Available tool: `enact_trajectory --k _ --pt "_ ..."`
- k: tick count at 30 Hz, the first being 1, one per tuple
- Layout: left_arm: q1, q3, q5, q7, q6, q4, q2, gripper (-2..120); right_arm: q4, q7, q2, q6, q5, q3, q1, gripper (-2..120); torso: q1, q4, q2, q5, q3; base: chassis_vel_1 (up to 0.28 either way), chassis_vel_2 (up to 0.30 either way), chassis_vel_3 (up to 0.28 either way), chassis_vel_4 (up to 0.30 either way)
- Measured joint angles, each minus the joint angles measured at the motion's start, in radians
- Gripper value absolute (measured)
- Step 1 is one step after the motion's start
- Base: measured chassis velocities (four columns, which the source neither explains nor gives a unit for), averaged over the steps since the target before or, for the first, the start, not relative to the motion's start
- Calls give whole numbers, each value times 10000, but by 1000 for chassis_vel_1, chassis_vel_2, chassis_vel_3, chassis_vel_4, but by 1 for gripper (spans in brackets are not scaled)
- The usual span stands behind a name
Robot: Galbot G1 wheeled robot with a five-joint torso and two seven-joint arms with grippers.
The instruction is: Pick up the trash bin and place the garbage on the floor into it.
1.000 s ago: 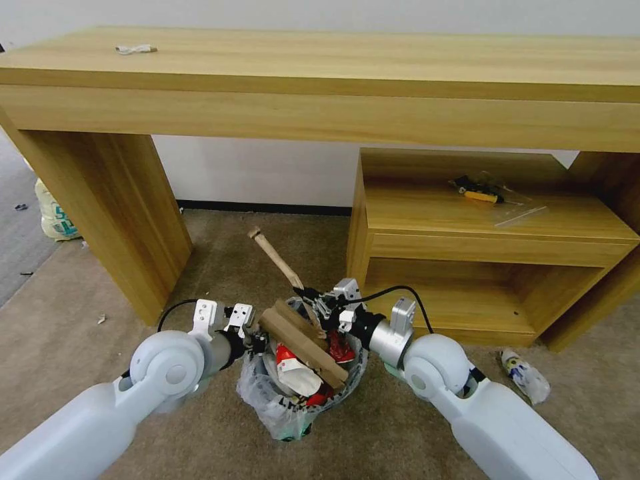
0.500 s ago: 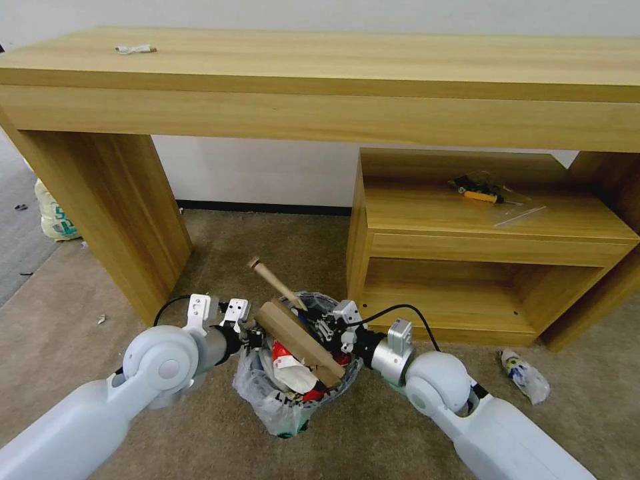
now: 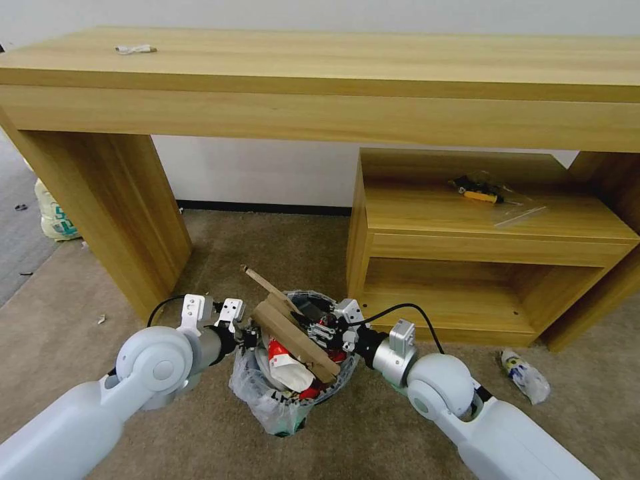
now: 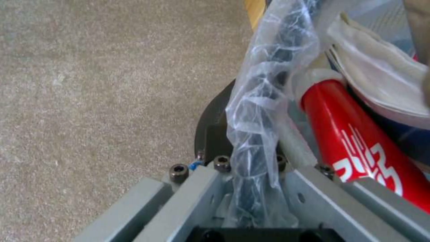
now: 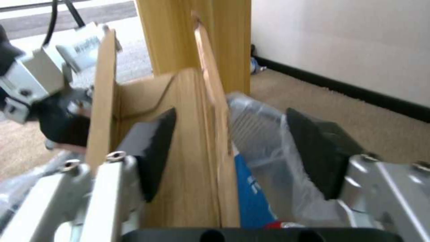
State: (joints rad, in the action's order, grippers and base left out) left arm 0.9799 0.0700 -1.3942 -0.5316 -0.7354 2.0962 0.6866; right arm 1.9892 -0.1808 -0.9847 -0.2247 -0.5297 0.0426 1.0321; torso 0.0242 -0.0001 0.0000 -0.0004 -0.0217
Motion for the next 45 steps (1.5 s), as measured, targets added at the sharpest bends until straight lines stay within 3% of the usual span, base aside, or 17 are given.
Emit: enact_trajectory --k 8,17,27,40,45 --pt "89 0 163 25 0 -159 43 0 602 135 125 -1 -186 -692 169 99 0 1 0 0 0 0 0 0 0" --pt "314 66 410 95 0 -206 174 0 736 622 157 227 -37 -1477 754 100 0 2 0 0 1 0 0 0 0" --pt "616 244 466 105 0 -74 114 0 345 1515 -443 748 1045 -3213 3144 100 0 0 0 1 1 0 0 0 0" --pt "641 312 483 167 0 -67 48 0 755 1414 -1494 857 1866 -5917 5036 100 -1 0 0 1 1 0 0 0 0" --pt "618 275 482 194 0 -69 47 0 749 1285 -1572 862 1862 -6315 5305 100 -1 -1 0 0 1 0 0 0 0"
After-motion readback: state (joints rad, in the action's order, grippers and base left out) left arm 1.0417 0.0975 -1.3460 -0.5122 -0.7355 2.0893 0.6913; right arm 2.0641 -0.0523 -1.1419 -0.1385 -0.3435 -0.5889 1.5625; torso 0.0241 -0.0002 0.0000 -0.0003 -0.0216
